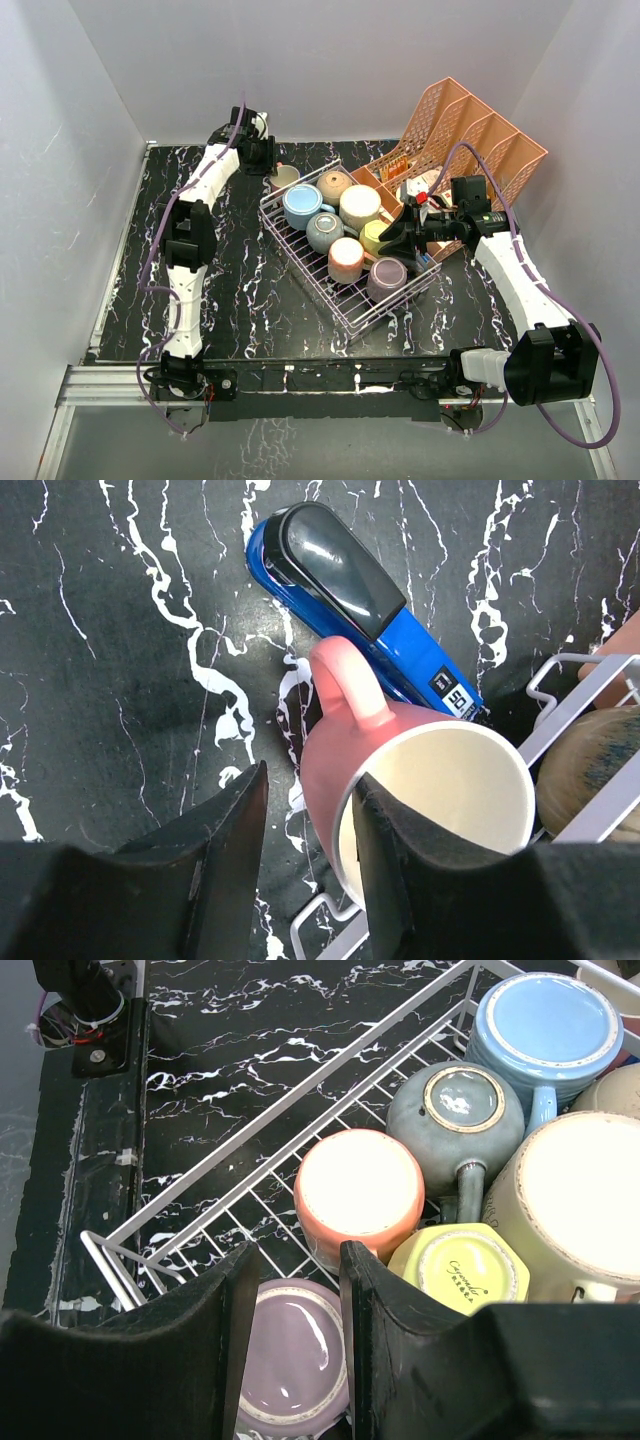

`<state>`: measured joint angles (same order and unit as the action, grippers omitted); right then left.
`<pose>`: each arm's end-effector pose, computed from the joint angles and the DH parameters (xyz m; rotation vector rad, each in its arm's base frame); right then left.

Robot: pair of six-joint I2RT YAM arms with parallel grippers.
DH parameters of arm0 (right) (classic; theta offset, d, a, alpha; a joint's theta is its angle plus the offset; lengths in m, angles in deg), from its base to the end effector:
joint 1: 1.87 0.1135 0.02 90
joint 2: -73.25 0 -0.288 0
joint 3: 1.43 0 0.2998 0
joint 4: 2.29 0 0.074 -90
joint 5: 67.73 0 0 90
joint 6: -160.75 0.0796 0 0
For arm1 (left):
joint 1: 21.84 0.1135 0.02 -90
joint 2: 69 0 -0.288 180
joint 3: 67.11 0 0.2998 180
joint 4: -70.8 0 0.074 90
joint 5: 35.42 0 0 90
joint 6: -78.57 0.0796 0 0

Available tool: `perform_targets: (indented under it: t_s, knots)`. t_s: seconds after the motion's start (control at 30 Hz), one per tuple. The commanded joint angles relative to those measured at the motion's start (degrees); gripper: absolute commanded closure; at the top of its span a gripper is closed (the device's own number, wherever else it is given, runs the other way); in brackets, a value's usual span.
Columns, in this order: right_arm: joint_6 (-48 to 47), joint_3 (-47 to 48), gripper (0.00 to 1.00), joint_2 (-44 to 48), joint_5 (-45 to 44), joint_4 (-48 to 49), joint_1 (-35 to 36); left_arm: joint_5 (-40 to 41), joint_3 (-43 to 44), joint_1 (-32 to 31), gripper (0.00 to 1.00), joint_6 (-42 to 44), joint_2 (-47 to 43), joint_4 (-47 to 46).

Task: Load the cups into the dish rack
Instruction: Pick up the cup at the center of the board.

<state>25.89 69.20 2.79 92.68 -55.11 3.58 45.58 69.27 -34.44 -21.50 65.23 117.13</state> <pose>0.2762 0.1017 0.3058 -1.2376 1.5521 1.0625 0.6120 -0.1496 0.2247 0.1306 2.3578 -0.3782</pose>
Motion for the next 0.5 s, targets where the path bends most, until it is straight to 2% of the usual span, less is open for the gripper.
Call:
perform_targets:
  t_s: [0.0,0.13,0.37,0.47]
  knots:
    - [0.3,-0.2,0.59,0.7,0.4,2.7,-0.4,-0.2,3.3,-0.1,0.63,1.2,0.6,3.1]
    - [0.3,-0.2,0.59,0.5,0.3,2.7,-0.4,-0.4,3.4,-0.7,0.63,2.1,1.2,3.7]
    - [0.1,-0.4,0.59,0.0,-0.1,2.7,-0.4,-0.6,2.7,-0.8,0.99,3.3,0.6,3.0]
    - [0.1,-0.5,0.59,-0.1,0.0,2.7,-0.7,0.0,1.4,-0.8,1.0,3.7,-0.9,1.7]
